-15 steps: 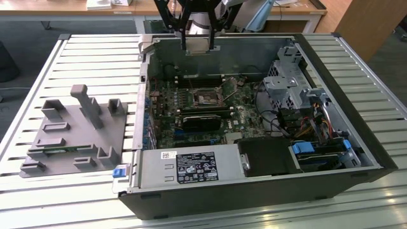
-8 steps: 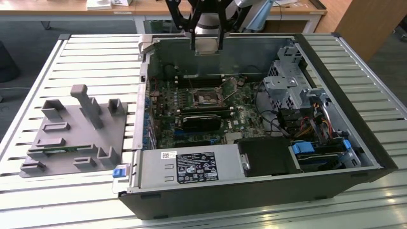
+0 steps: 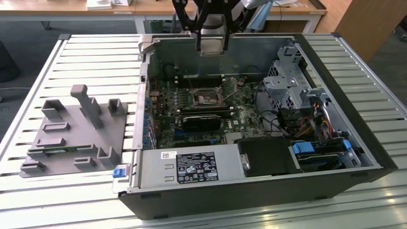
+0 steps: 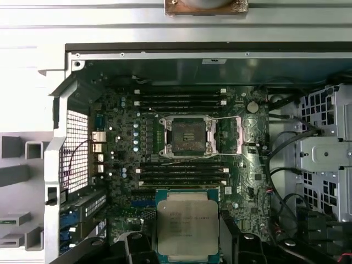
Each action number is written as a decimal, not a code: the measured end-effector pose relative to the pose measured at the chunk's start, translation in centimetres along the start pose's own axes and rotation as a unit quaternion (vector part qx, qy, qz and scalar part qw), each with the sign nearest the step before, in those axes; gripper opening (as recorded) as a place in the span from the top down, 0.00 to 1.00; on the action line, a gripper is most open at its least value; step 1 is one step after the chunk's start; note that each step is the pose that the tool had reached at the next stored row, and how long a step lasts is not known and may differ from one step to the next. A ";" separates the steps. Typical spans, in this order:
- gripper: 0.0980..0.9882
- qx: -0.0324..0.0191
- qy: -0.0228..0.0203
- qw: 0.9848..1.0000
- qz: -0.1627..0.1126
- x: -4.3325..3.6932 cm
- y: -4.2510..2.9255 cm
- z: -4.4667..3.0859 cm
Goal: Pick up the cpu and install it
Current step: 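Pick up the cpu and move it towards the insertion slot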
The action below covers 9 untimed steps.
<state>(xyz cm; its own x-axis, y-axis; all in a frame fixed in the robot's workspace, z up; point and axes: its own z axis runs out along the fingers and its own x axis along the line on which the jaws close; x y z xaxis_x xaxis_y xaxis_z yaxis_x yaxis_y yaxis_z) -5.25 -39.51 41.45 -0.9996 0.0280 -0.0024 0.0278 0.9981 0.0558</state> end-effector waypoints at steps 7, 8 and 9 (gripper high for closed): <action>0.50 0.000 -0.001 1.000 0.002 -0.92 0.03 0.12; 0.50 0.000 -0.001 1.000 0.003 -1.05 0.03 0.13; 0.50 0.000 -0.001 1.000 0.003 -1.16 0.05 0.15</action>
<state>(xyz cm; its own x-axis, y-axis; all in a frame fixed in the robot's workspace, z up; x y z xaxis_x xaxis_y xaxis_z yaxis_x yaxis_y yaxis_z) -4.09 -39.48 41.31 -0.9994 0.0338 -0.0039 0.0335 0.9979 0.0557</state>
